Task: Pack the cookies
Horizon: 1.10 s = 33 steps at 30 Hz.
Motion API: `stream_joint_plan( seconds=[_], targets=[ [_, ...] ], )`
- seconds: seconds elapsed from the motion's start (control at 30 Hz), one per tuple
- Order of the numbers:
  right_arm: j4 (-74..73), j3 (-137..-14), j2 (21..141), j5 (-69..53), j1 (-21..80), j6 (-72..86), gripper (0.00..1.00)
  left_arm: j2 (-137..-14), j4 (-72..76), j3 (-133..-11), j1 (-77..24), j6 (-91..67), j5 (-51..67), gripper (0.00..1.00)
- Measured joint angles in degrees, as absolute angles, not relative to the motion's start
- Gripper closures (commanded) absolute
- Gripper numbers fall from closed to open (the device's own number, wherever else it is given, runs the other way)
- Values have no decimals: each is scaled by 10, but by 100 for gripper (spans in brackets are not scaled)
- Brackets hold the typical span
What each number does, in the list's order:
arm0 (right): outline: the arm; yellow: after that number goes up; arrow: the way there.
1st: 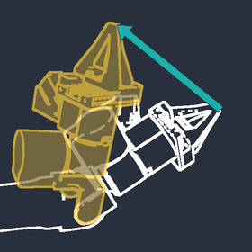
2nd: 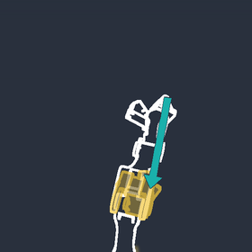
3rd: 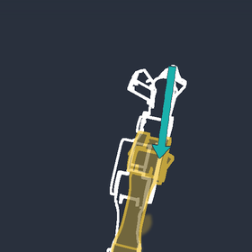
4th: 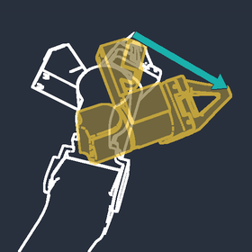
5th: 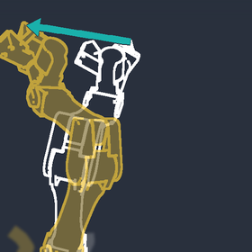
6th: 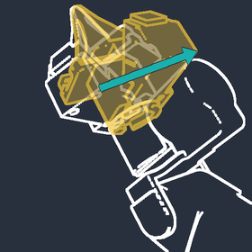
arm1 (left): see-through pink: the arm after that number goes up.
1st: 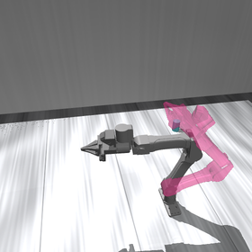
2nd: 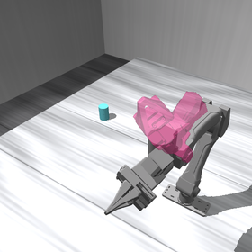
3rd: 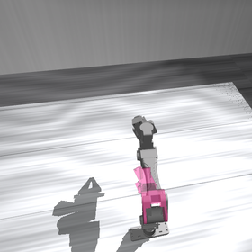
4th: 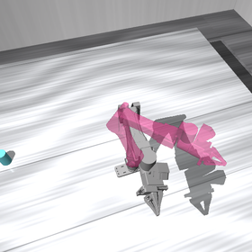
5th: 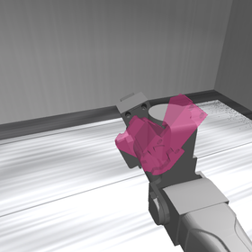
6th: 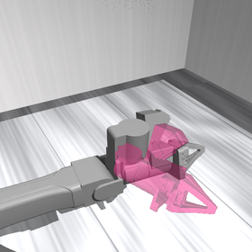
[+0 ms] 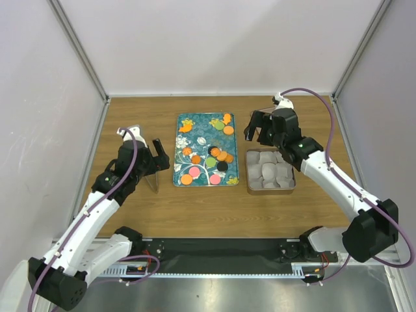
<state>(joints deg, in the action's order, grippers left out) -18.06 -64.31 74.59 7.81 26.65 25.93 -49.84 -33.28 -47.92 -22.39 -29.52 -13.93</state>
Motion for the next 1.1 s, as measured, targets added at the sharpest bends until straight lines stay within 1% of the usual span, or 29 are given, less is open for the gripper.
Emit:
stream_joint_plan(
  seconds=[0.2, 0.33, 0.6, 0.83, 0.97, 1.0, 1.03, 1.1],
  targets=[
    [-182, -643, 759, 64, 262, 251, 0, -509, -345, -477, -205, -308, -173, 0],
    [-181, -643, 759, 37, 253, 244, 0, -550, -353, -477, -172, -314, -181, 0],
    [-180, -640, 764, -19, 226, 239, 0, -664, -320, -478, -95, -303, -157, 0],
    [-172, -622, 766, -56, 206, 239, 1, -811, -320, -558, -84, -277, -164, 0],
    [-172, -617, 766, -68, 198, 239, 1, -842, -319, -578, -69, -269, -168, 6],
    [-171, -617, 766, -70, 198, 239, 0, -852, -317, -579, -59, -268, -167, 12],
    [-170, -617, 766, -72, 197, 239, 0, -853, -317, -579, -51, -268, -167, 12],
    [-168, -617, 766, -77, 197, 239, 0, -870, -313, -579, -24, -267, -160, 16]
  ],
)
